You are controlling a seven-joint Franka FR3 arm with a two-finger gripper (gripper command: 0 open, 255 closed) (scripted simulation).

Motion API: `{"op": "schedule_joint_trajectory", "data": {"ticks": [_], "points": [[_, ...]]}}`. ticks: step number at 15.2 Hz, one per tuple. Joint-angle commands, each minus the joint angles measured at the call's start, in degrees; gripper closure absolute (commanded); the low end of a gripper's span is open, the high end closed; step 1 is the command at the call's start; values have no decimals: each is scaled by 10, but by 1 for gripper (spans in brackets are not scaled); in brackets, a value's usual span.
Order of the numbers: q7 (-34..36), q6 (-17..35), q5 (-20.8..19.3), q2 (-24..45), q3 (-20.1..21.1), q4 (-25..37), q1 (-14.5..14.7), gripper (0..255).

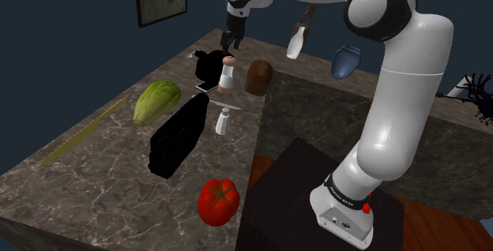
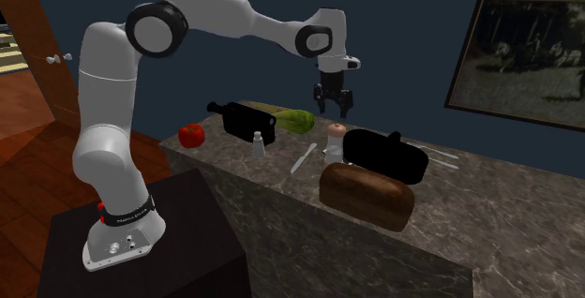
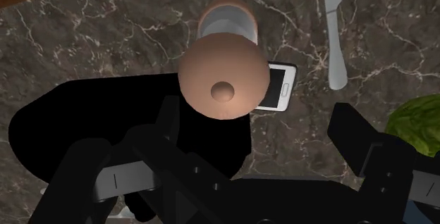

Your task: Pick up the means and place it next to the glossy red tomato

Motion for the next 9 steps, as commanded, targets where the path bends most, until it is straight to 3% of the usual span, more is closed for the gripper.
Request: {"op": "schedule_joint_trajectory", "data": {"ticks": [1,9], "points": [[-7,-8,0,50,-2,56,-5,0],[-8,39,1,76,-2,35,-8,0]]}}
